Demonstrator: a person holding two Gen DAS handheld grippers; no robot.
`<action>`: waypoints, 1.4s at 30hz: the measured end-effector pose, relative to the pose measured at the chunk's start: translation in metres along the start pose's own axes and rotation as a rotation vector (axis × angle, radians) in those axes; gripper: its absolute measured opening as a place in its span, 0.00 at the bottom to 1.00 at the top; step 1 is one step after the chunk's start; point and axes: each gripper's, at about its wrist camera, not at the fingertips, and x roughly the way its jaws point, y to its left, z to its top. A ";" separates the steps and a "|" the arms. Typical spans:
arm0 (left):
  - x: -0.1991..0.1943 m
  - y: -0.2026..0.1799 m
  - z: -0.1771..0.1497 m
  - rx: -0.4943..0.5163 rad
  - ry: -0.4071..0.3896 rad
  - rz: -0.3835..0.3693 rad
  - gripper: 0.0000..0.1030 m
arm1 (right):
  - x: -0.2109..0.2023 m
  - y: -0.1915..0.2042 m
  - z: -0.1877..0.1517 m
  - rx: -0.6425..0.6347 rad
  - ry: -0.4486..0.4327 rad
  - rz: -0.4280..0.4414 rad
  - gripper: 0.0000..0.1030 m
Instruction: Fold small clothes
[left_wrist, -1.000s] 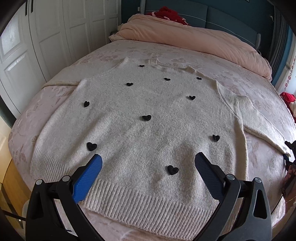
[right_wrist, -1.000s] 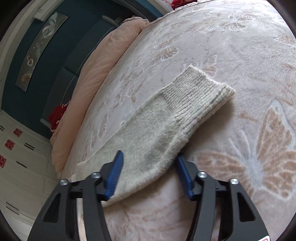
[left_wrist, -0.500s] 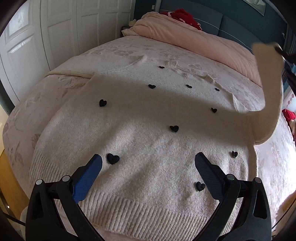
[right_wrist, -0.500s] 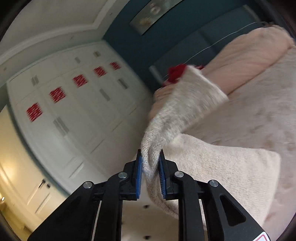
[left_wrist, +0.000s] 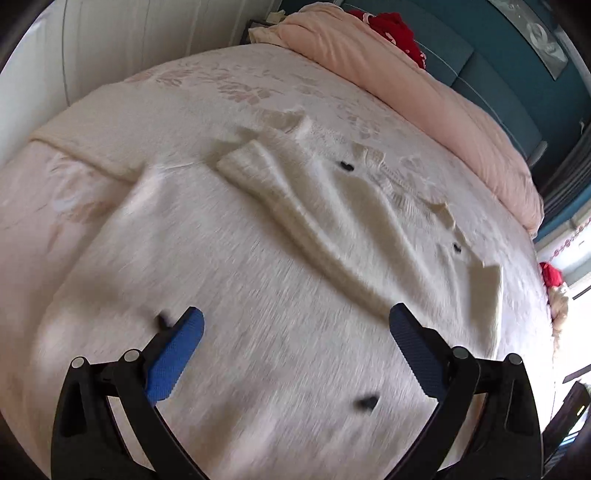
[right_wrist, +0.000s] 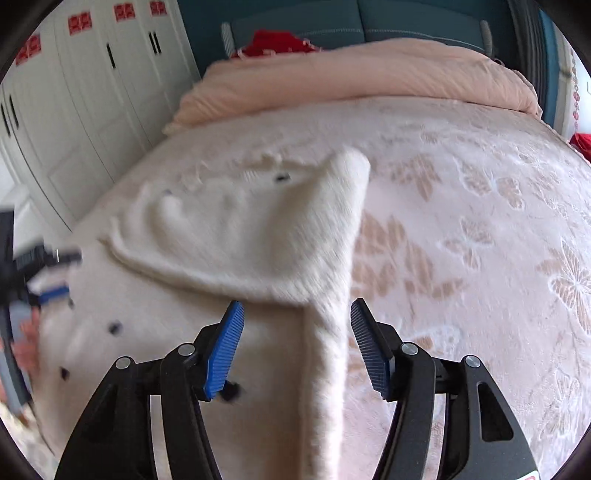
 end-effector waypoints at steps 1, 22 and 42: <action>0.011 -0.002 0.007 -0.019 0.007 -0.005 0.95 | 0.005 0.003 -0.004 -0.018 0.015 -0.024 0.58; 0.039 -0.007 0.019 0.074 0.005 0.044 0.44 | -0.009 -0.084 -0.019 0.316 0.050 0.134 0.36; -0.085 0.122 -0.111 0.039 0.098 0.181 0.21 | -0.100 -0.023 -0.152 0.341 0.137 0.278 0.08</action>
